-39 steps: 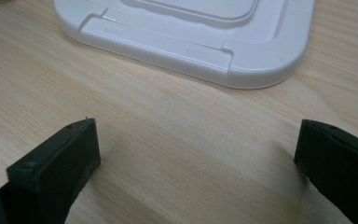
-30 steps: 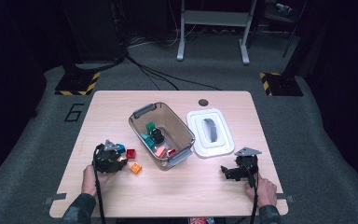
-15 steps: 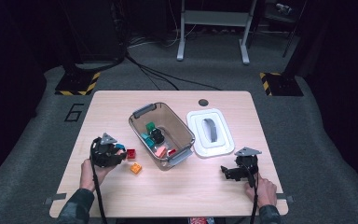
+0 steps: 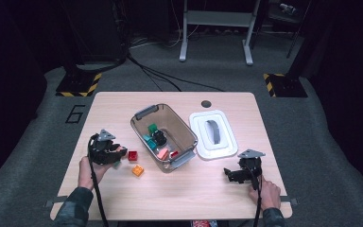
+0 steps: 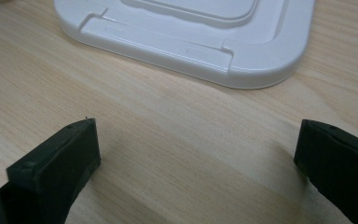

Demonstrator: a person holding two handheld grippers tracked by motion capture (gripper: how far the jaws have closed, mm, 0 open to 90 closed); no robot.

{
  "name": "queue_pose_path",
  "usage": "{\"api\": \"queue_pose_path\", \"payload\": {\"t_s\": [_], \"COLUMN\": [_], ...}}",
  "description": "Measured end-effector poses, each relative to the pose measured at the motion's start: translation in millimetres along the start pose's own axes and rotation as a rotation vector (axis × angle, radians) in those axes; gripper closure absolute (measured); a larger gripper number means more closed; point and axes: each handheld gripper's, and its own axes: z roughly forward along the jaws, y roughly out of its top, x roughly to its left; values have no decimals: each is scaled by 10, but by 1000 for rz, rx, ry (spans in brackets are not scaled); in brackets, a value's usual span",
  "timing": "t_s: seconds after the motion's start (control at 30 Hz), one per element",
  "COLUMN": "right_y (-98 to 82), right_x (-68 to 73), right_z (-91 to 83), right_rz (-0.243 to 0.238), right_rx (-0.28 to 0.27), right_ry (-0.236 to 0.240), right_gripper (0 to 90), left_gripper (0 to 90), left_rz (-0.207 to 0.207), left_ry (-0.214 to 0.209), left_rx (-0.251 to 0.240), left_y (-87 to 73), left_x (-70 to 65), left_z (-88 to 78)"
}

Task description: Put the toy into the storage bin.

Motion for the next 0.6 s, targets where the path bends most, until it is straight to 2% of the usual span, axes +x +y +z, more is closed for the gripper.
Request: {"api": "queue_pose_path", "payload": {"t_s": [0.6], "right_y": [-1], "right_x": [2], "right_z": [-1], "right_rz": [1], "right_rx": [0], "right_ry": [-1], "right_gripper": [0], "left_gripper": [587], "left_rz": [24], "left_ry": [21], "left_rx": [-30], "left_y": [250], "left_x": [26], "left_z": [-162]}}
